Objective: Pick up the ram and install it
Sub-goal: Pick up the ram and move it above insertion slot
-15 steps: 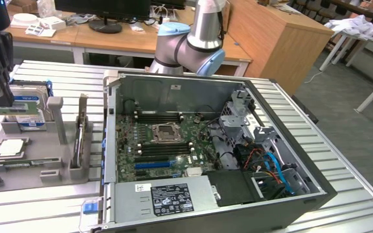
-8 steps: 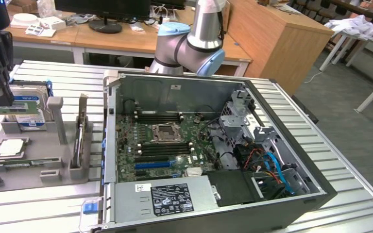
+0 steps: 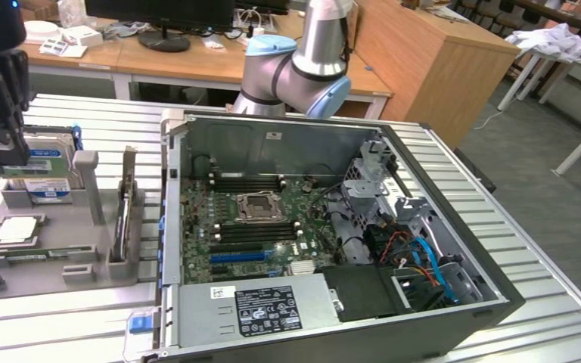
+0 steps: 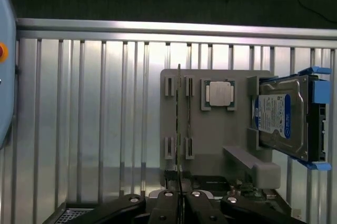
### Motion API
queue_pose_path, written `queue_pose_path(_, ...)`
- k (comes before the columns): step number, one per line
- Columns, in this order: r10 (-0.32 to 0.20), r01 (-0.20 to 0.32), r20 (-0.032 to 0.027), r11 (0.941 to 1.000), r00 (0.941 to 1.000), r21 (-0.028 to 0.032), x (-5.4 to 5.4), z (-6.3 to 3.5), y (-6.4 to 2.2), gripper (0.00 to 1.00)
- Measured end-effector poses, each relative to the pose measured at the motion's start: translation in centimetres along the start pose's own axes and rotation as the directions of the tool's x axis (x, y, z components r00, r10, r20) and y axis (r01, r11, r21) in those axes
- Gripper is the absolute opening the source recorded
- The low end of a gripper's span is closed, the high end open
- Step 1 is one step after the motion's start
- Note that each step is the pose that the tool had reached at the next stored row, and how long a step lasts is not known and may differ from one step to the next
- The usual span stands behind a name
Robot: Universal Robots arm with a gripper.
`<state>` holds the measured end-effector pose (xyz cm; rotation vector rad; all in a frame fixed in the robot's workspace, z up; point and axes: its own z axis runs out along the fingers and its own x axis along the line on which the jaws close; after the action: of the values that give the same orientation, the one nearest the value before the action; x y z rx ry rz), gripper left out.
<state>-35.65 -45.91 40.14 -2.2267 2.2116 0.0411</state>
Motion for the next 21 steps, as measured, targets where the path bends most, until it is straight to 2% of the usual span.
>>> queue_pose_path(21, 0.000, 0.000, 0.0000, 1.0000, 1.0000, 0.0000, 0.0, -0.07, -4.22, 0.12)
